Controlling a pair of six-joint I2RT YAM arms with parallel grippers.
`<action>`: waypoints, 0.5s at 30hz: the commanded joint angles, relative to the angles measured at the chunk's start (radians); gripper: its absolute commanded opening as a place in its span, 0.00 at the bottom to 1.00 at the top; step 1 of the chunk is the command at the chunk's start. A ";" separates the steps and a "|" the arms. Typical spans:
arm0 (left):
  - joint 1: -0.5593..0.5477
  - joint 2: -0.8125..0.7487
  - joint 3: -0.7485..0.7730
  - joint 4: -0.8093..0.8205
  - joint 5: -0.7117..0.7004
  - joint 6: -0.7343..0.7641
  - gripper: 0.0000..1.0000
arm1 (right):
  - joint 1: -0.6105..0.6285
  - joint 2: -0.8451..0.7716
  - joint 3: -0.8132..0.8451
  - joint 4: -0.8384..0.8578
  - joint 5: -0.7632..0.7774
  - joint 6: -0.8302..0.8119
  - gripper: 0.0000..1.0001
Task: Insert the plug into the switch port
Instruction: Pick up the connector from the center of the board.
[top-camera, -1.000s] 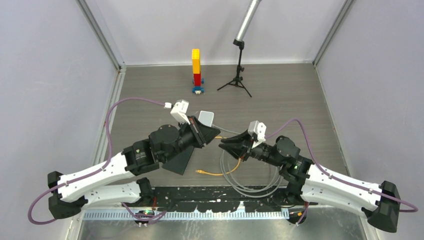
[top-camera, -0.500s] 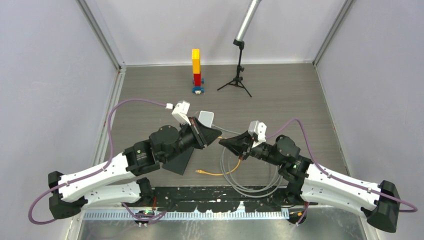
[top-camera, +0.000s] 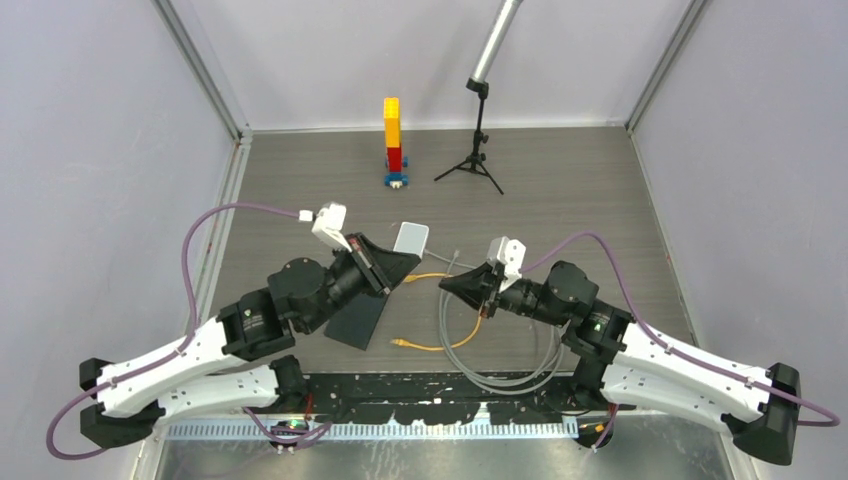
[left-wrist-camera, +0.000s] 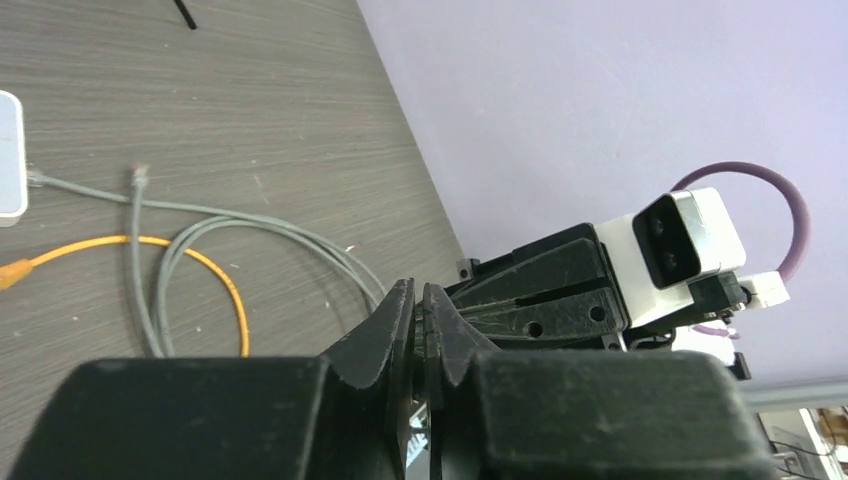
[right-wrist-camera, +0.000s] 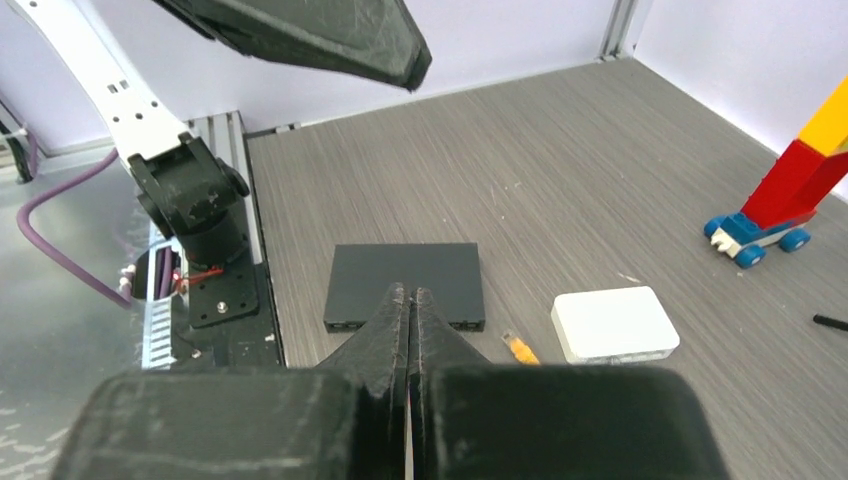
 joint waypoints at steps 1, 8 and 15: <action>-0.001 0.001 0.019 -0.062 -0.074 0.026 0.14 | -0.005 -0.029 0.007 -0.031 0.046 0.003 0.01; 0.001 0.119 0.118 -0.258 -0.222 0.088 0.43 | -0.006 0.008 0.047 -0.308 0.536 0.291 0.30; 0.209 0.435 0.198 -0.189 0.035 0.218 0.59 | -0.012 -0.065 0.033 -0.466 0.779 0.520 0.52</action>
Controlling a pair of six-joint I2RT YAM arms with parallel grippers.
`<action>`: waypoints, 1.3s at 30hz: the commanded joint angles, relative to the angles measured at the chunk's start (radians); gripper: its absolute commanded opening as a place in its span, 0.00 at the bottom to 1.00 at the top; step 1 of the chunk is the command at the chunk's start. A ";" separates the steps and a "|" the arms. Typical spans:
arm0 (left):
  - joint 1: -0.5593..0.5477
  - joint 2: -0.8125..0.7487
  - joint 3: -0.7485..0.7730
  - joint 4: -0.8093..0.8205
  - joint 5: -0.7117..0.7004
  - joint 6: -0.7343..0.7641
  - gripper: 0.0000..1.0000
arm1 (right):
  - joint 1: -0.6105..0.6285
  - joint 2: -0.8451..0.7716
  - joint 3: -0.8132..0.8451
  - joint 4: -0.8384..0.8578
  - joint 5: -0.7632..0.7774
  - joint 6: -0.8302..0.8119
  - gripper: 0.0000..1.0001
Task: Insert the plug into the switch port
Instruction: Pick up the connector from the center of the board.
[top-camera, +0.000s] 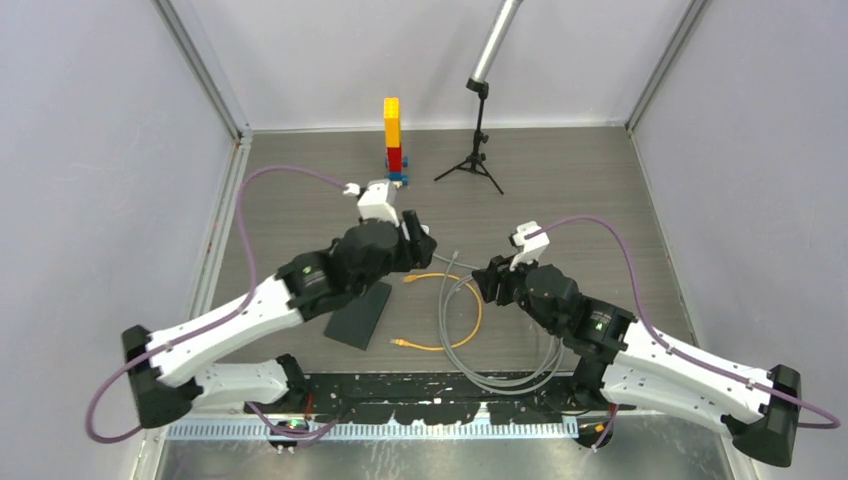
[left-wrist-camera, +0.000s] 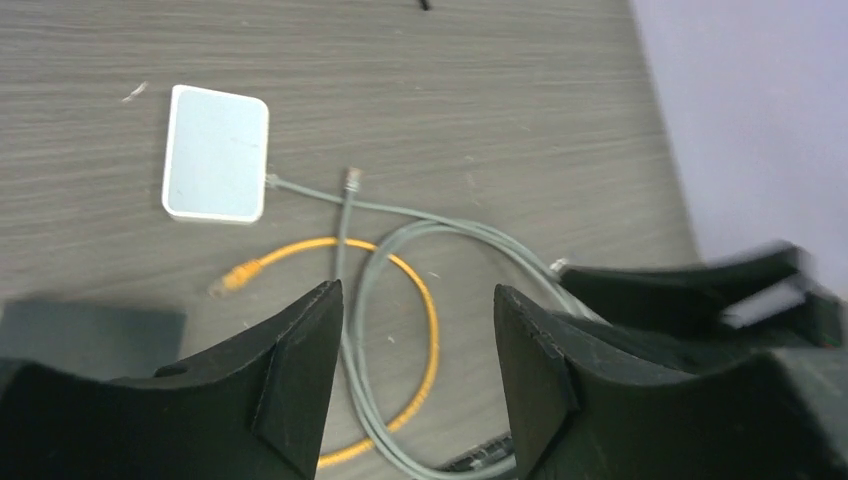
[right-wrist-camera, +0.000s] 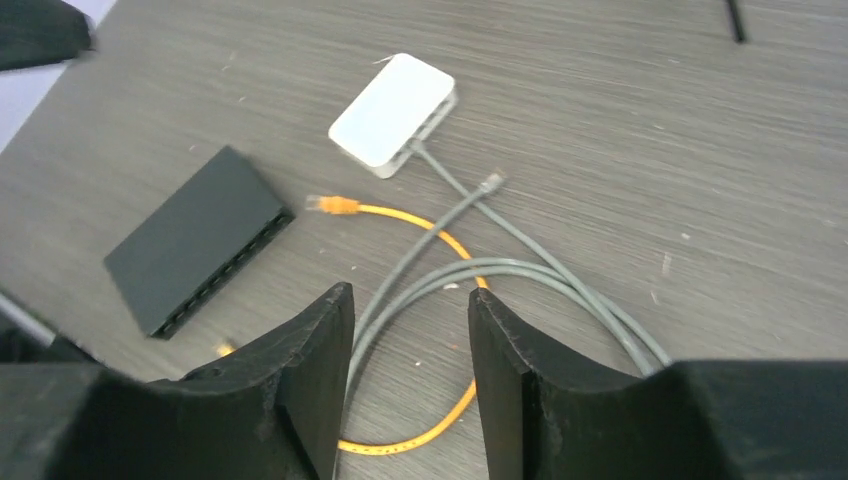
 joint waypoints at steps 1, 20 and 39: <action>0.135 0.177 0.015 0.094 0.192 0.111 0.60 | -0.003 -0.095 0.026 -0.089 0.200 0.164 0.54; 0.139 0.787 0.174 0.214 0.286 0.343 0.47 | -0.004 -0.203 0.022 -0.162 0.163 0.116 0.55; 0.163 0.914 0.232 0.170 0.245 0.368 0.39 | -0.004 -0.191 0.021 -0.157 0.115 0.089 0.55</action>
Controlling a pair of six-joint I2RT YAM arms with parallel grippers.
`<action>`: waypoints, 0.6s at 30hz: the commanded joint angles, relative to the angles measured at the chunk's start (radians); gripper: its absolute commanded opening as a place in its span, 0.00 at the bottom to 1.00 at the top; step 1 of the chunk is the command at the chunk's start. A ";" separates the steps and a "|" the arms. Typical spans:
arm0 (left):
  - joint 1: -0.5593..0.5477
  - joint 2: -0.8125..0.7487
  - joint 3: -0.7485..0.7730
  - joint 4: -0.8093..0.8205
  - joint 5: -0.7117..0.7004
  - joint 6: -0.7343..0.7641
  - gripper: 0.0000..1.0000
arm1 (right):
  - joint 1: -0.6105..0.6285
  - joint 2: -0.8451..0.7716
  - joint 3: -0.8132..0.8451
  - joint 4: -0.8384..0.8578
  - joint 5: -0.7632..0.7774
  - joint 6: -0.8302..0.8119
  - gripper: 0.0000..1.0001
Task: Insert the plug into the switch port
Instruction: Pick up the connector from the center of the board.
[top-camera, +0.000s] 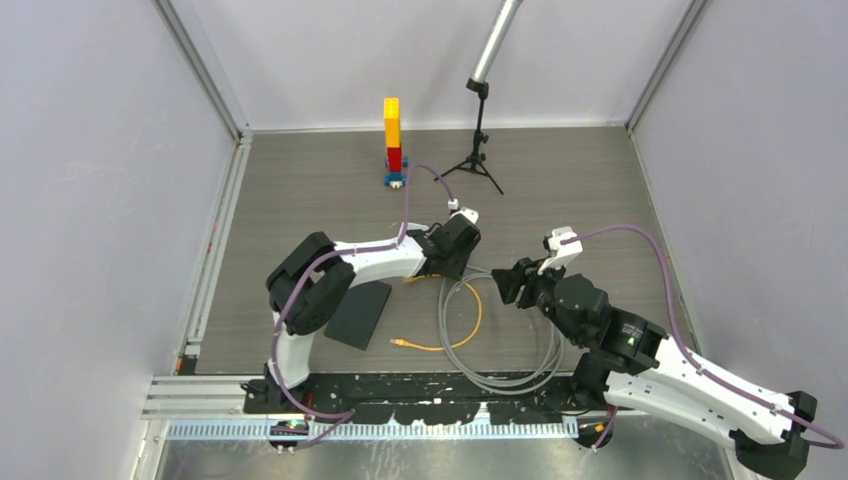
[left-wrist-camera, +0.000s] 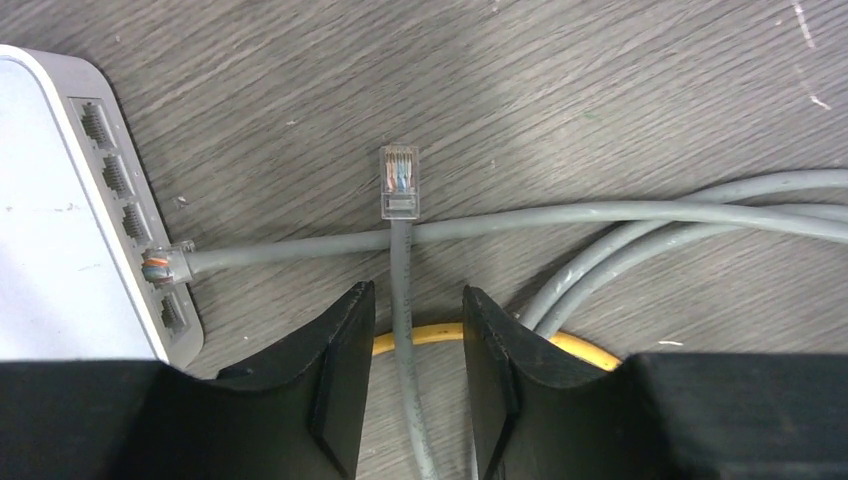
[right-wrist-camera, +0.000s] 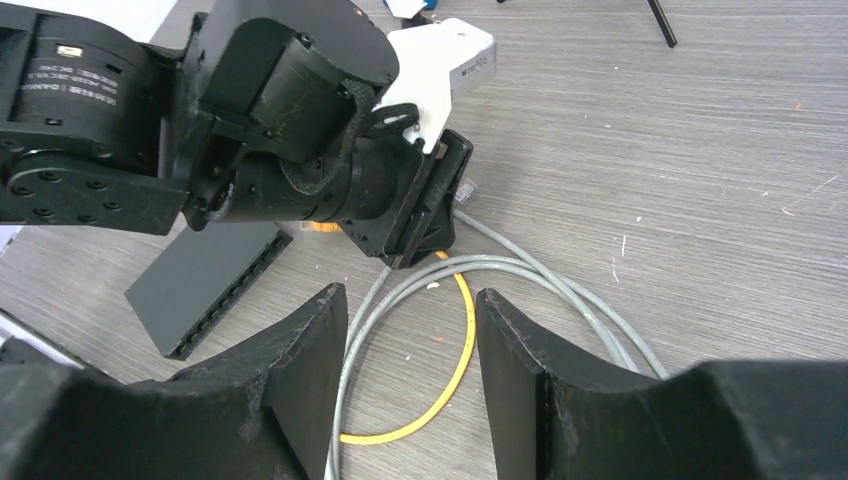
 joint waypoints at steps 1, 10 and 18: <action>0.015 0.022 0.017 0.004 -0.020 0.001 0.38 | -0.002 0.004 0.020 0.024 -0.004 -0.010 0.55; 0.033 0.034 0.011 -0.002 -0.021 0.002 0.08 | -0.003 0.007 0.019 0.024 -0.014 -0.012 0.55; 0.034 -0.185 -0.062 0.028 0.069 0.066 0.00 | -0.003 -0.051 0.038 0.034 -0.093 -0.126 0.56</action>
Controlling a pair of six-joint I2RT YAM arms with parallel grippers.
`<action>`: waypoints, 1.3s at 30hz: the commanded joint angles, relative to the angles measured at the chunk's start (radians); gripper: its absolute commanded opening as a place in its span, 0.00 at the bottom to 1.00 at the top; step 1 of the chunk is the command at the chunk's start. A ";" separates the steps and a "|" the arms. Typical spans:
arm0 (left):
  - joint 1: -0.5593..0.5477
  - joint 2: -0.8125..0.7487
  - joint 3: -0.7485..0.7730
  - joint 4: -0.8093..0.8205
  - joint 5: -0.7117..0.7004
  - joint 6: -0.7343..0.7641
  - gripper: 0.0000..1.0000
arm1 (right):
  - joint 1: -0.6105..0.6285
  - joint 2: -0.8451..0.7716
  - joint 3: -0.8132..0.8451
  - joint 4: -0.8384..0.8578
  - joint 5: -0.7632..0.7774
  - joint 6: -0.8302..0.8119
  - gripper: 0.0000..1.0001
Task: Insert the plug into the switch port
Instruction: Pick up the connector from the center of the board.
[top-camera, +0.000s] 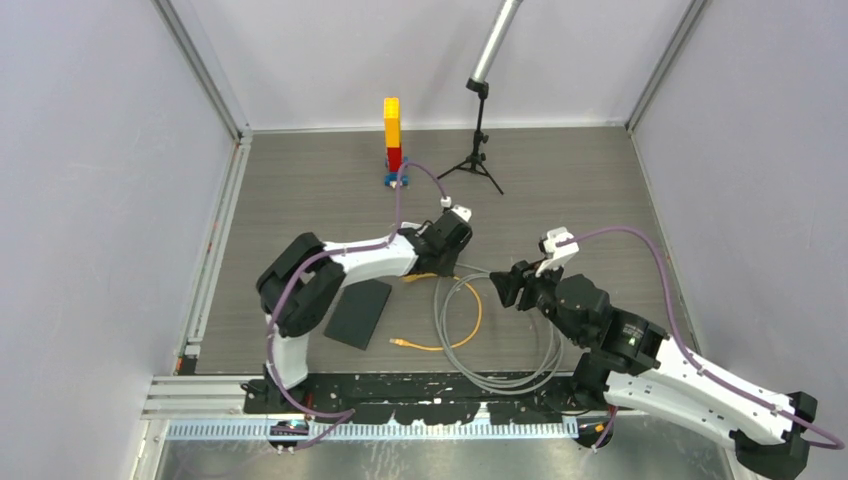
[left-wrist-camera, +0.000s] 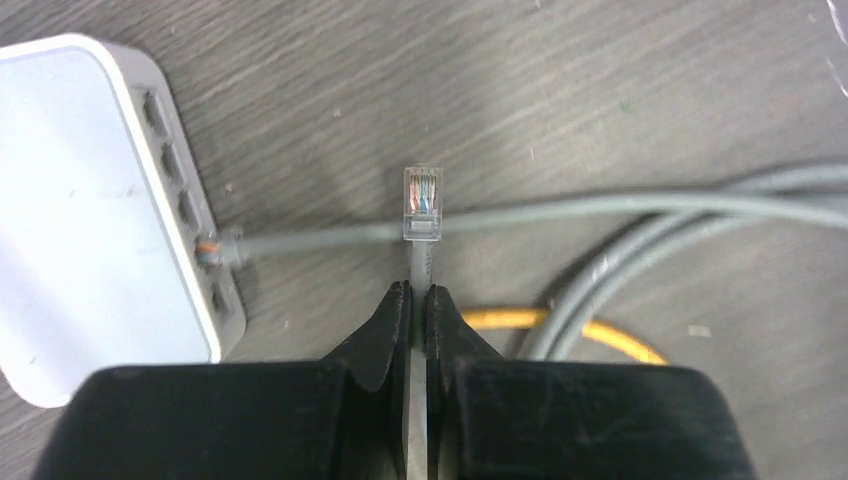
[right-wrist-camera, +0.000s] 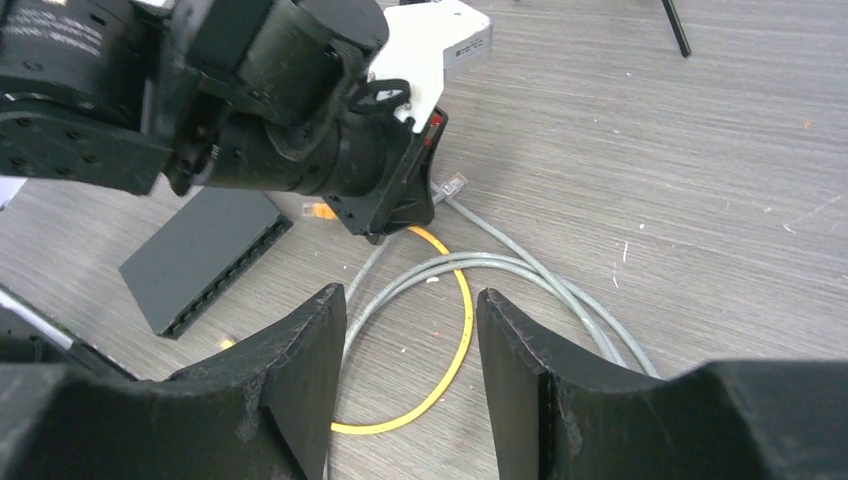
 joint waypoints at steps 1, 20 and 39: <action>0.005 -0.237 -0.065 0.045 0.112 0.065 0.00 | -0.003 -0.066 0.034 0.050 -0.104 -0.118 0.57; -0.019 -1.137 -0.460 0.582 0.586 -0.017 0.00 | -0.002 -0.078 -0.109 0.802 -0.688 -0.261 0.70; -0.025 -1.148 -0.481 0.762 0.733 -0.103 0.00 | -0.001 0.351 -0.029 1.325 -0.899 -0.085 0.69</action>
